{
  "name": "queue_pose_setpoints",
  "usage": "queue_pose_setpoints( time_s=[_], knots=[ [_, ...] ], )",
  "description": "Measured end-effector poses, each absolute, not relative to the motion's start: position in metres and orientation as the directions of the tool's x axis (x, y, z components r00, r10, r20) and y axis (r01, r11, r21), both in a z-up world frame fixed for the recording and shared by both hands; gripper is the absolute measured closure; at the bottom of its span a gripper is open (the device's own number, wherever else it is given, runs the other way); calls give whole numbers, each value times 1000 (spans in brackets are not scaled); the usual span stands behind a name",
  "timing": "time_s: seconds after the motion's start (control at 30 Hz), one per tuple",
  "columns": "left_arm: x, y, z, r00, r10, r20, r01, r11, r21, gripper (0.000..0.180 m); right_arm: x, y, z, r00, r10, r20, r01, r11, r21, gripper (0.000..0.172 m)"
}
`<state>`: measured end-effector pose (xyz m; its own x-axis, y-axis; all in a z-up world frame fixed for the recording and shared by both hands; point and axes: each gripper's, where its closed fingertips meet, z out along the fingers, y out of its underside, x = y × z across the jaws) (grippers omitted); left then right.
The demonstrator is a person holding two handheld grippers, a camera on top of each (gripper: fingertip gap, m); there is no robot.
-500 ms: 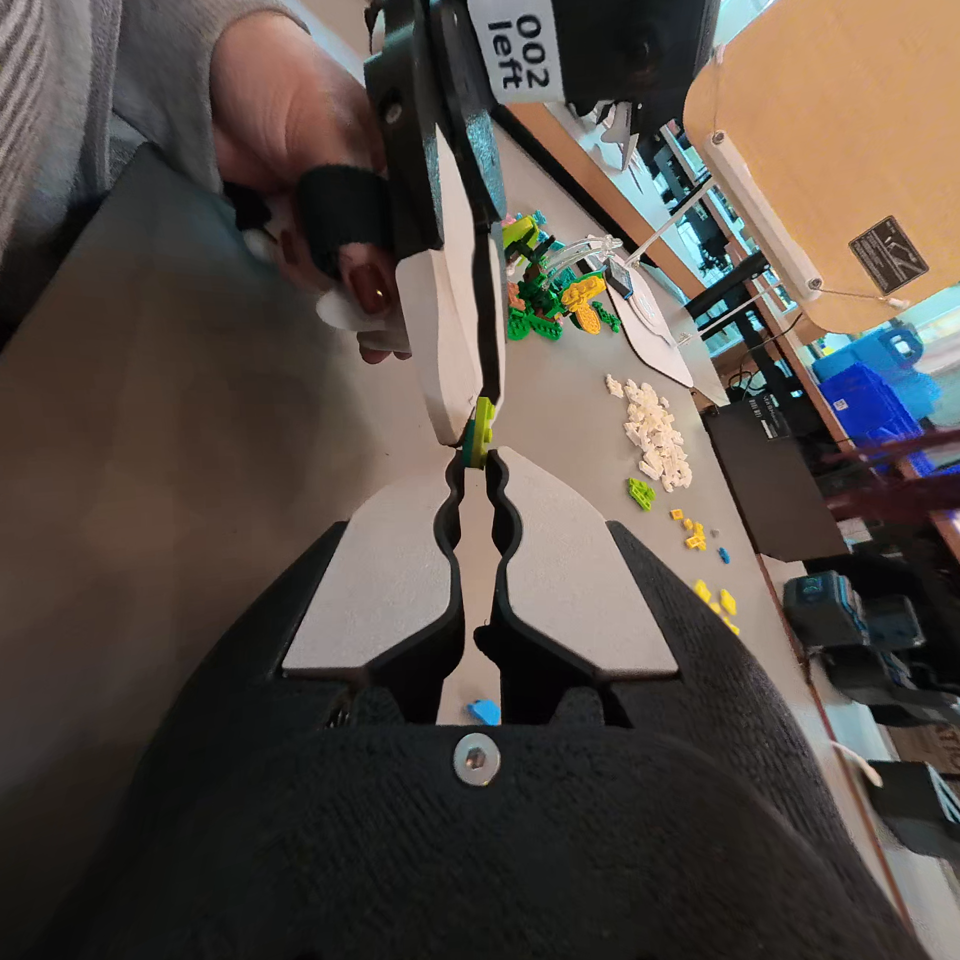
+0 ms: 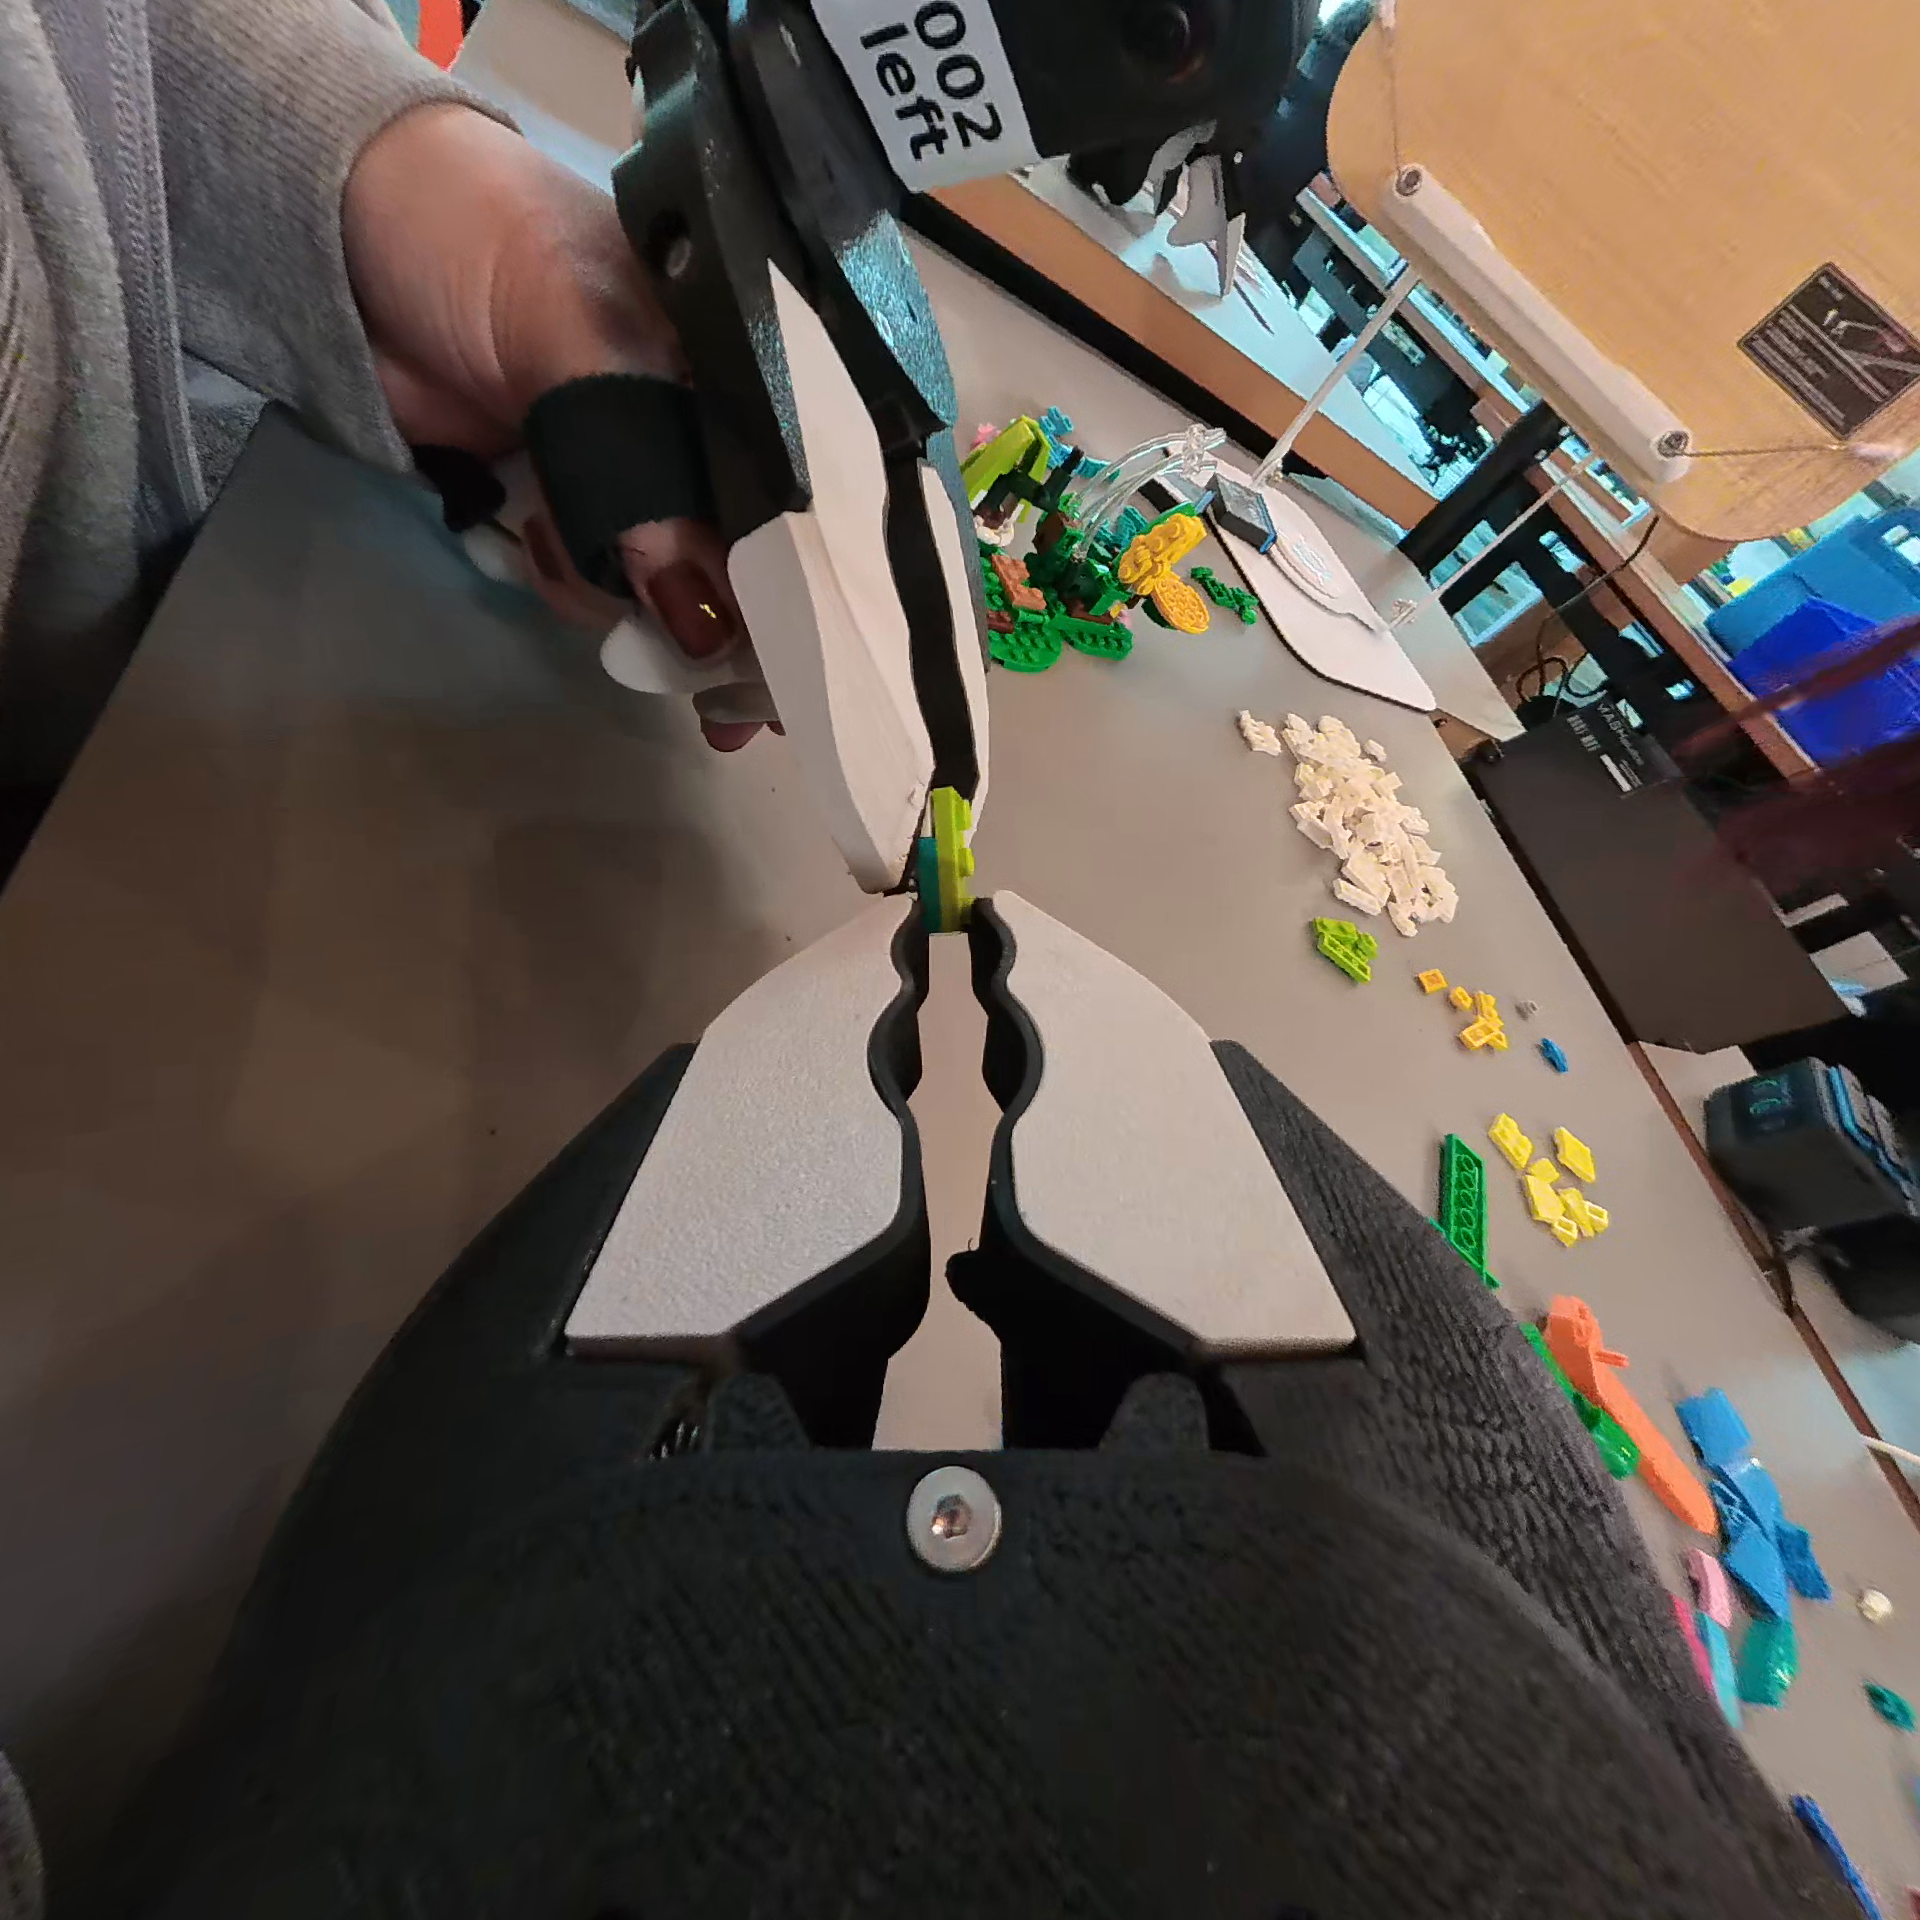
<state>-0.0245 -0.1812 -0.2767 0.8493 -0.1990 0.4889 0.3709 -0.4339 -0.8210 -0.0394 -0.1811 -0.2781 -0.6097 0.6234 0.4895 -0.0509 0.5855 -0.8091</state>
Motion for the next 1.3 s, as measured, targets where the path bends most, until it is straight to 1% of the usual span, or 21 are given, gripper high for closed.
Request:
queue_pose_setpoints(
  time_s=[0.03,0.27,0.3,0.33,0.37,0.4,0.43,0.5,0.53,0.63,0.73,0.8,0.83,0.93,1.0,1.07,1.1,1.17,1.2,1.3],
  knots=[
    [-25,-181,-277,852,-196,486,370,-433,-822,172,-40,-181,-278,-608,628,486,-47,582,-812,165],
    [-26,-183,-282,844,-188,503,386,-439,-811,172,-41,-181,-281,-599,651,466,-27,565,-824,165],
    [-24,-187,-293,852,-179,491,351,-500,-792,172,-46,-172,-277,-552,677,486,-22,571,-821,166],
    [-23,-191,-298,848,-167,503,354,-527,-773,172,-59,-145,-263,-419,749,513,-4,563,-826,166],
    [-22,-191,-290,830,-186,526,390,-481,-785,172,-65,-122,-251,-368,824,431,40,477,-878,166],
    [-21,-189,-287,806,-199,558,422,-468,-776,172,-66,-117,-245,-391,866,311,67,364,-929,166],
    [-20,-187,-288,792,-200,577,436,-477,-763,172,-65,-119,-250,-409,861,303,78,364,-928,166],
    [-23,-185,-289,793,-189,580,441,-479,-759,172,-61,-133,-265,-445,793,416,53,487,-872,165],
    [-24,-184,-290,789,-182,587,449,-482,-752,172,-61,-137,-268,-464,777,424,54,503,-863,165],
    [-24,-184,-289,782,-190,594,453,-480,-751,172,-62,-134,-267,-479,800,361,70,445,-893,165],
    [-30,-178,-279,806,-193,560,448,-418,-790,172,-64,-132,-263,-433,798,419,7,467,-884,165],
    [-44,-171,-266,850,-155,503,422,-368,-828,172,-64,-133,-258,-387,795,468,-46,490,-871,165],
    [-55,-167,-261,890,-111,443,381,-353,-854,172,-64,-133,-254,-363,793,488,-75,498,-864,166],
    [-107,-156,-243,982,93,166,189,-357,-915,172,-62,-134,-249,-308,781,544,-130,532,-837,166],
    [-146,-147,-228,974,224,-9,83,-400,-913,172,-60,-136,-249,-297,766,570,-155,551,-820,166],
    [-194,-141,-219,920,338,-197,-7,-491,-871,172,-61,-138,-251,-292,748,597,-163,576,-801,166],
    [-214,-137,-226,907,336,-253,-15,-577,-817,173,-62,-138,-251,-286,741,608,-166,586,-793,165],
    [-247,-133,-252,918,315,-242,77,-738,-670,172,-62,-138,-252,-281,732,621,-168,599,-783,165],
    [-265,-130,-262,916,316,-248,100,-777,-622,172,-62,-137,-252,-280,731,622,-169,601,-782,165],
    [-305,-125,-283,908,352,-226,185,-823,-537,171,-60,-137,-254,-287,722,629,-167,609,-775,166]
  ],
)
